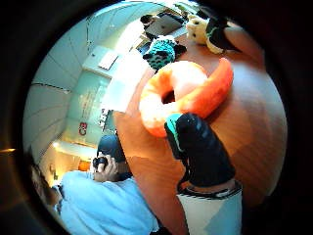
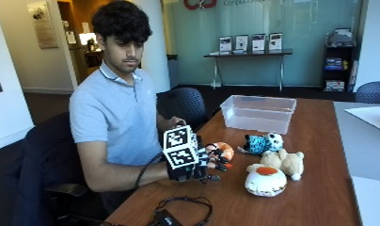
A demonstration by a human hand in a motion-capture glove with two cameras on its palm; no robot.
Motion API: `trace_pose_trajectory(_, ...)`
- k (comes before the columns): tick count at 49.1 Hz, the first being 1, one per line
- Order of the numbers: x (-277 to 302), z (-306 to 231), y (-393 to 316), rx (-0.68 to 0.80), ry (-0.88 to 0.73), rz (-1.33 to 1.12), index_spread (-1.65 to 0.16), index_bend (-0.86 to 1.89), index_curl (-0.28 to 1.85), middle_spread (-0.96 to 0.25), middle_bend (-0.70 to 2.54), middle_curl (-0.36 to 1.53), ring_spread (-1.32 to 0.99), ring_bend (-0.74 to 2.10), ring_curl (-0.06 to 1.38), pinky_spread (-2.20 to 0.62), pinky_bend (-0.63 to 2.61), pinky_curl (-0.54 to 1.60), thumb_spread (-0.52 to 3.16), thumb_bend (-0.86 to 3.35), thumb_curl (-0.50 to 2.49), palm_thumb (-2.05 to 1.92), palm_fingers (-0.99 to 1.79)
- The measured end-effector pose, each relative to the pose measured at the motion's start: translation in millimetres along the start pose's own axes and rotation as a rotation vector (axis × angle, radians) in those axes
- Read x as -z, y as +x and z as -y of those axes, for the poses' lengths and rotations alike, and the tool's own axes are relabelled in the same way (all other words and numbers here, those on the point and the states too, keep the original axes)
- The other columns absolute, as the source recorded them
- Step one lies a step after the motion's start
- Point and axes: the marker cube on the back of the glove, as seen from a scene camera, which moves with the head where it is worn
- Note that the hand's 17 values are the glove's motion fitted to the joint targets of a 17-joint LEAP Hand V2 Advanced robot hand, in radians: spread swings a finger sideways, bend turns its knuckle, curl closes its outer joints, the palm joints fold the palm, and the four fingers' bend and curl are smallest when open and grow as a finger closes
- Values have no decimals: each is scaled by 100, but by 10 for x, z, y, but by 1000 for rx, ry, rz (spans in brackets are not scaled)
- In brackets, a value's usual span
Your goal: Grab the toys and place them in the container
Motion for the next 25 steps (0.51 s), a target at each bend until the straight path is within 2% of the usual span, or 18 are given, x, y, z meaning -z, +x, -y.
trace_pose_trajectory(5,65,19,-107,16,6,14,-20,18,8,-4,20,7,-10,25,6,-1,51,11,78,-5,0,-8,34)
trace_pose_trajectory(11,172,86,-390,55,-65,36,-26,17,12,-5,20,11,-14,26,9,-1,60,15,110,-4,2,-7,32)
trace_pose_trajectory(17,168,200,-623,64,-213,-28,-29,16,15,-5,18,14,-15,24,11,-1,69,19,128,-3,4,-6,19)
trace_pose_trajectory(21,144,314,-677,68,-295,-51,-29,12,15,-3,14,14,-12,19,12,-1,83,23,131,-5,6,-8,-3)
trace_pose_trajectory(25,58,409,-708,69,-355,-63,-29,12,15,-2,15,15,-10,18,11,-1,91,24,131,-4,8,-7,-10)
